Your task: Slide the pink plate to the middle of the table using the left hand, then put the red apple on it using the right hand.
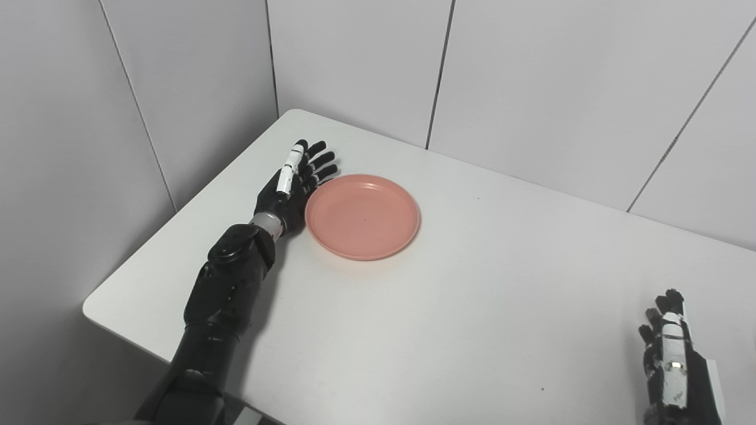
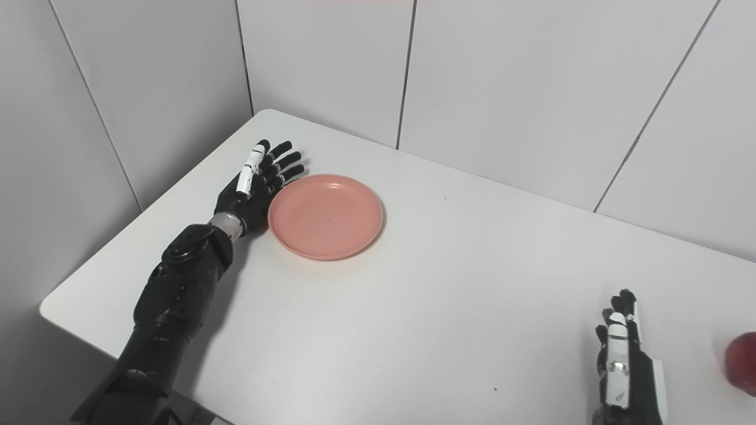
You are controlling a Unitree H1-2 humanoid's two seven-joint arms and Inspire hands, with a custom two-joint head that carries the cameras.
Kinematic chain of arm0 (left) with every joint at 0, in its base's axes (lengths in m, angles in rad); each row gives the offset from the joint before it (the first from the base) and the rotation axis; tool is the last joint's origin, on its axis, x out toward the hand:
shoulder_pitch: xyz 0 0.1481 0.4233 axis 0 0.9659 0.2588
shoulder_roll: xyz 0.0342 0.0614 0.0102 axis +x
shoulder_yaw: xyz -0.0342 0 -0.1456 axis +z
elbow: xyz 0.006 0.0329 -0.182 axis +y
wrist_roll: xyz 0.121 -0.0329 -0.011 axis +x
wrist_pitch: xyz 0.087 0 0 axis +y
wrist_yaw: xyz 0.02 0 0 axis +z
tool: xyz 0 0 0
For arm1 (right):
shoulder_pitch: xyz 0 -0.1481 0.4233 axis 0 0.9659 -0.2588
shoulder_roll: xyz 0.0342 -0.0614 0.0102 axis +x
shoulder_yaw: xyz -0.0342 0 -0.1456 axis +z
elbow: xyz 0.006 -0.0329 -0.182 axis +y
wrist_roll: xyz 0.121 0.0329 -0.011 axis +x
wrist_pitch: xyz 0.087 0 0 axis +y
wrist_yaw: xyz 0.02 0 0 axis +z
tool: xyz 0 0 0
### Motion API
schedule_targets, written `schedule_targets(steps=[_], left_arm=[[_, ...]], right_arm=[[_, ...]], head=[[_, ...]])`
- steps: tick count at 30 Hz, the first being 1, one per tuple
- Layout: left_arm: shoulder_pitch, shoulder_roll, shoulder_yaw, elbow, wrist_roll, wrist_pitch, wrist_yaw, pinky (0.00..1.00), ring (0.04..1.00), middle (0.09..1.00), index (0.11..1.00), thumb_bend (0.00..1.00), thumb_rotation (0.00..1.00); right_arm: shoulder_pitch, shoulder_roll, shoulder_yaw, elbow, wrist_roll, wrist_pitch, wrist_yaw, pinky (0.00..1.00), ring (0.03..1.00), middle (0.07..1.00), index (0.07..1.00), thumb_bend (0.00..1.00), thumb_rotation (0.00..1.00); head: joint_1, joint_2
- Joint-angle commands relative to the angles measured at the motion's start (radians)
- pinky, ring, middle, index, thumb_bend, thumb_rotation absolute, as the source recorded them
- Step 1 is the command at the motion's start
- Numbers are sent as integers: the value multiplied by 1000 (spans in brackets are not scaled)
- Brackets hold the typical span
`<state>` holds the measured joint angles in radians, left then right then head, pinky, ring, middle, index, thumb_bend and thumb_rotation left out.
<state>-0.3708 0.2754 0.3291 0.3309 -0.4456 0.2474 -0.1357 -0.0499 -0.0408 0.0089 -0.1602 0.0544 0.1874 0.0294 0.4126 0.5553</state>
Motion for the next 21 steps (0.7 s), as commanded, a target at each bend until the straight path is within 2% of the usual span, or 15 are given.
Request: schedule_targets(steps=[1, 15, 21], left_arm=[[-37, -1, -14, -6, 9, -18, -11, 890, 896, 901, 884, 332, 1000], [-47, -13, -63, 49, 22, -49, -50, 915, 918, 923, 905, 343, 1000], [-45, -25, -75, 46, 32, -51, -45, 909, 912, 916, 899, 343, 1000]], right_arm=[[-27, 4, -4, -36, 0, -18, -1, 1000, 1000, 1000, 1000, 49, 1000], [-29, 7, -6, -11, 0, -48, 1, 1000, 1000, 1000, 1000, 58, 1000], [-27, 7, -7, -19, 4, -35, 3, 1000, 1000, 1000, 1000, 65, 1000]], head=[[-4, 0], [-15, 1], [-16, 3]])
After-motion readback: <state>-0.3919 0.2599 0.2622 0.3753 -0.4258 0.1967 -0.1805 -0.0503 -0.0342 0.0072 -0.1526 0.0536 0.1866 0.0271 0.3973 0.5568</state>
